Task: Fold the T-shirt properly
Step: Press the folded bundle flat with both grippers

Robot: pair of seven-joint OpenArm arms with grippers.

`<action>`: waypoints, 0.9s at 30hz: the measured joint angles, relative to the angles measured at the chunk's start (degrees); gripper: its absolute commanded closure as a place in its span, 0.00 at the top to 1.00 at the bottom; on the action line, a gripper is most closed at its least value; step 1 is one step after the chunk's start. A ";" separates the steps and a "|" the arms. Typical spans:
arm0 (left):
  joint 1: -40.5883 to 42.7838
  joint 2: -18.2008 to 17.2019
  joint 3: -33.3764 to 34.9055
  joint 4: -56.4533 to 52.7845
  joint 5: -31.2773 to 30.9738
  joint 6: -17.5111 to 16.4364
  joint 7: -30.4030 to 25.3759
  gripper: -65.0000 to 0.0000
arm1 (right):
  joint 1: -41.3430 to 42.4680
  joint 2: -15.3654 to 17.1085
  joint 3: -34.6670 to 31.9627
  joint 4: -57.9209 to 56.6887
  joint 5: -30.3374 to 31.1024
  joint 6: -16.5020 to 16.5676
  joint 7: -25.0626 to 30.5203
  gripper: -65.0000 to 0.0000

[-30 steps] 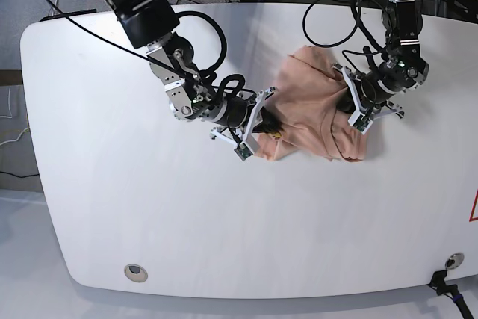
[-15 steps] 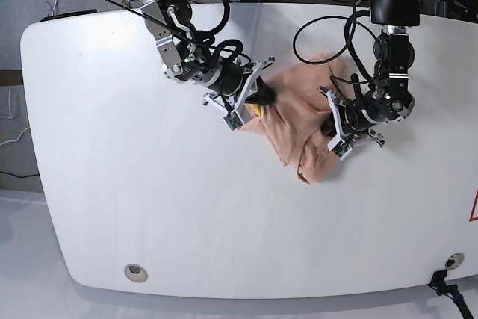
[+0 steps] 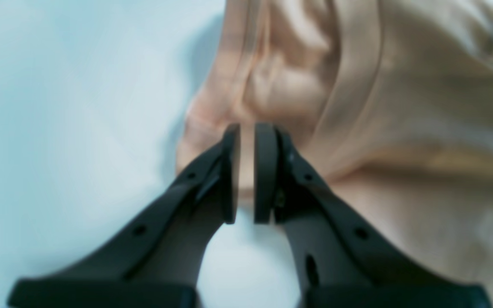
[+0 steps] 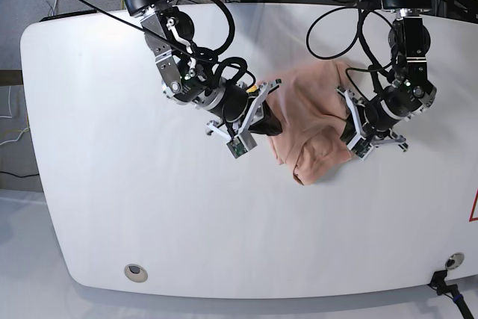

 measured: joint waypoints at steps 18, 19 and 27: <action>16.41 4.96 -3.39 4.59 -0.39 0.33 -0.48 0.07 | 13.07 -4.59 -0.07 -20.26 0.02 2.32 0.57 0.00; 15.13 4.92 -3.39 4.17 -0.37 -0.02 -0.24 0.07 | 12.87 -4.68 -0.09 -21.16 0.11 2.38 0.81 0.00; 6.27 3.34 -3.08 -2.67 0.31 0.35 -0.20 0.07 | 7.41 -2.91 -0.20 -23.91 0.11 2.36 6.69 0.00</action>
